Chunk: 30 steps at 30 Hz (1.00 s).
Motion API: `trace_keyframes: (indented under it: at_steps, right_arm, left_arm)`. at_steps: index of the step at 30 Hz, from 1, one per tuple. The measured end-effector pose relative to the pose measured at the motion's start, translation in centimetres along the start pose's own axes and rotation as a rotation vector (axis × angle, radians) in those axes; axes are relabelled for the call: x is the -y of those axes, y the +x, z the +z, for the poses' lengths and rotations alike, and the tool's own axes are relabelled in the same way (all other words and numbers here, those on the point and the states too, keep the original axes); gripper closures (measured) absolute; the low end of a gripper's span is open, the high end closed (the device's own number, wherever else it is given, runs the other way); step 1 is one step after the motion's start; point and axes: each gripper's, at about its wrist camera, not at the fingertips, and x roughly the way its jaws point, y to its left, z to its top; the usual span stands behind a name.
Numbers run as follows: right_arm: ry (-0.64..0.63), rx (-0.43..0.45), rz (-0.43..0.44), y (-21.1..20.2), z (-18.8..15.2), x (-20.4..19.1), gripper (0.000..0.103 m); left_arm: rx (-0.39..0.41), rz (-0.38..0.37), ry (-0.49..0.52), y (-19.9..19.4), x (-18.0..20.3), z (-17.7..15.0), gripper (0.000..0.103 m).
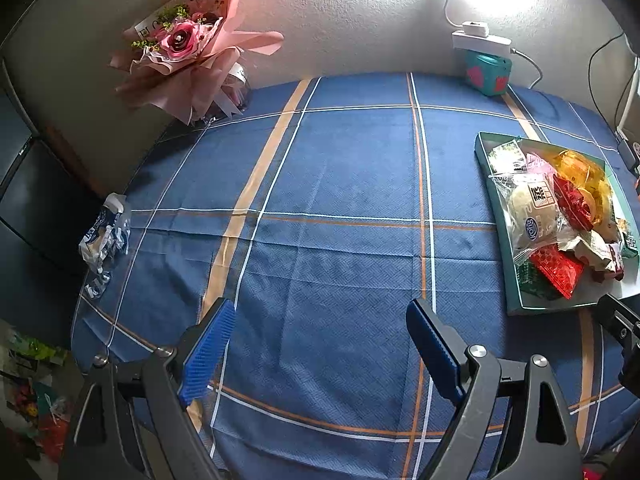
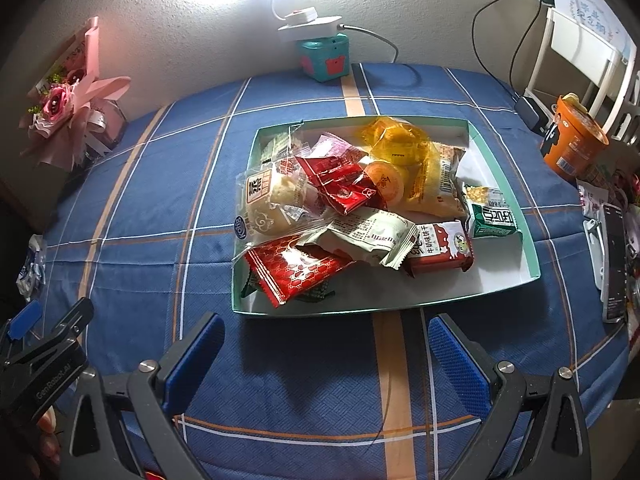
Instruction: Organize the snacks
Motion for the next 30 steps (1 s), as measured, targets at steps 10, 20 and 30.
trace_keyframes:
  at_steps: [10, 20, 30]
  right_arm:
    - [0.003, 0.000, -0.001, -0.02, 0.00, -0.04, 0.000]
    - [0.001, 0.000, -0.001, 0.00, 0.00, -0.02, 0.000]
    - [0.003, 0.000, -0.001, 0.04, -0.05, -0.05, 0.000]
  left_arm:
    - [0.003, -0.003, 0.007, 0.06, -0.07, 0.03, 0.015]
    - [0.003, -0.012, 0.013, 0.03, 0.01, -0.03, 0.015]
    - [0.003, -0.020, 0.021, 0.00, 0.04, -0.07, 0.015]
